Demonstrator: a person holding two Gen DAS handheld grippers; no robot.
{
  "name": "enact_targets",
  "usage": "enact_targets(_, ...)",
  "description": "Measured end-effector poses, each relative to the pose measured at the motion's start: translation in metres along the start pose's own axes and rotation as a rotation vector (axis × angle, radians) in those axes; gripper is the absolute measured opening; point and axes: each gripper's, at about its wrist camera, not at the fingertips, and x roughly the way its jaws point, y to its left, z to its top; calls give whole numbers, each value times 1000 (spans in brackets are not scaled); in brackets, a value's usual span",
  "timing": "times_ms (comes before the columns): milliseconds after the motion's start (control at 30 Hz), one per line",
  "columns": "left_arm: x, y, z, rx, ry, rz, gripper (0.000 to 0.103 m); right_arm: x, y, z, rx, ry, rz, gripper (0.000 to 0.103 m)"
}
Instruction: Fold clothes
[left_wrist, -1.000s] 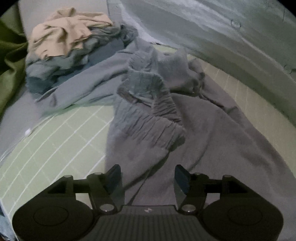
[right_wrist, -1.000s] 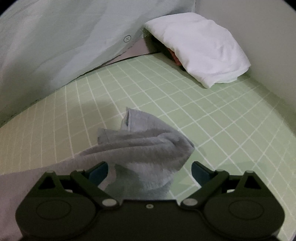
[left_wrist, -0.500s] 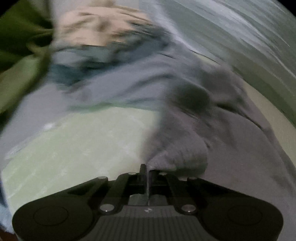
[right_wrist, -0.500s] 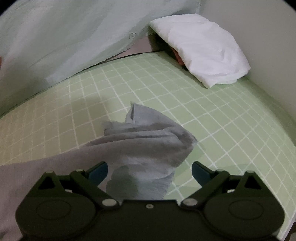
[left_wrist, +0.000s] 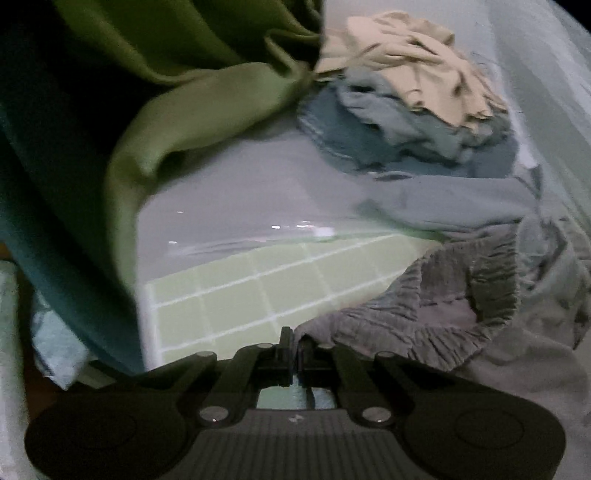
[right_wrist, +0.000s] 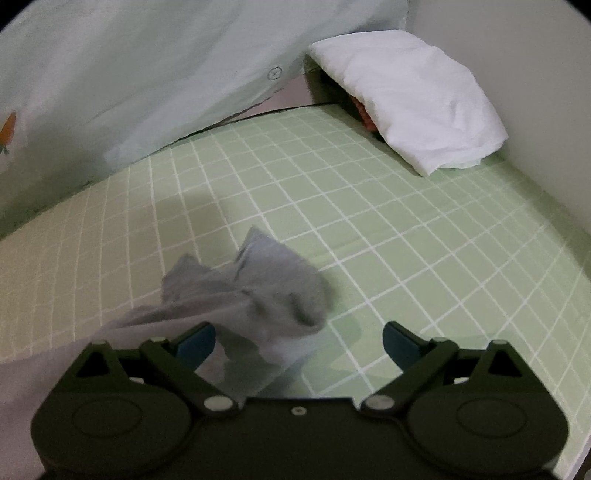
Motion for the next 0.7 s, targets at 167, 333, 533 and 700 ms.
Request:
enact_targets(167, -12, 2, -3, -6, 11, 9, 27, 4, -17, -2, 95, 5, 29, 98)
enact_targets(333, -38, -7, -13, 11, -26, -21, 56, 2, -43, 2, 242, -32, 69, 98)
enact_targets(533, -63, -36, -28, 90, -34, -81, 64, 21, -52, 13, 240, -42, 89, 103)
enact_targets(700, -69, -71, -46, 176, 0, -135, 64, 44, -52, 21, 290, 18, 147, 103)
